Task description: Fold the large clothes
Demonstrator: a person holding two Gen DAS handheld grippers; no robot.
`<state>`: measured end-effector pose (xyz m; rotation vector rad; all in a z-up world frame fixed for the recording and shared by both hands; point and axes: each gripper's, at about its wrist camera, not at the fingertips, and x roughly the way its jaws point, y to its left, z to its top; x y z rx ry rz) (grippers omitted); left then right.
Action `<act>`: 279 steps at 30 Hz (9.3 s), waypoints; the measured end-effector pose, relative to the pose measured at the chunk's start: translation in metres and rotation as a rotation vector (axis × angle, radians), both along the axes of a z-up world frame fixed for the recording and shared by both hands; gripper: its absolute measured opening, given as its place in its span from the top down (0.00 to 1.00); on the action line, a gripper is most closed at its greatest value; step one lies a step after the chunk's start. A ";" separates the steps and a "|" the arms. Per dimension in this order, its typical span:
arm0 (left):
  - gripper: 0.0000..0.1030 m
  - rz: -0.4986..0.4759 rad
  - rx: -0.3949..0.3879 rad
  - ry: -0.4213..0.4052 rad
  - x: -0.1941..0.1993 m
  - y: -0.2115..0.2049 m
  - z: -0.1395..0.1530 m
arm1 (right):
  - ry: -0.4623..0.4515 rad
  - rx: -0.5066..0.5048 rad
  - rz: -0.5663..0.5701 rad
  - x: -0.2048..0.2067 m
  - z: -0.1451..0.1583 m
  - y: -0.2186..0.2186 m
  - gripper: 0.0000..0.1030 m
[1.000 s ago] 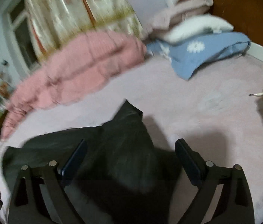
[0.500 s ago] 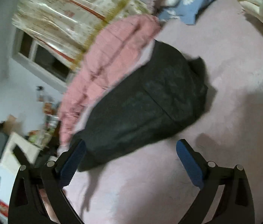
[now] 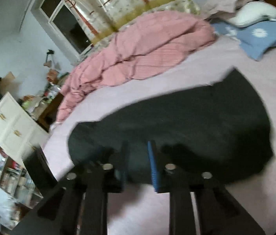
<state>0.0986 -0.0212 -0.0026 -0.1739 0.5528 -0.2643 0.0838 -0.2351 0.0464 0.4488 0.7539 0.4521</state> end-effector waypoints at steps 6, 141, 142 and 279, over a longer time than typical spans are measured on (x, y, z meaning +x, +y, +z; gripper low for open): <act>0.78 0.006 -0.091 0.113 0.018 0.000 -0.026 | 0.160 -0.164 0.105 0.063 0.012 0.077 0.89; 0.83 -0.116 -0.144 0.167 0.007 -0.069 0.039 | -0.391 -0.396 -0.473 -0.126 0.057 -0.011 0.74; 0.83 -0.090 -0.118 0.160 0.004 -0.054 0.045 | -0.401 -0.402 -0.460 -0.123 0.059 0.000 0.74; 0.06 -0.074 -0.584 0.580 0.002 0.079 -0.070 | 0.182 0.220 -0.154 -0.057 -0.091 -0.071 0.26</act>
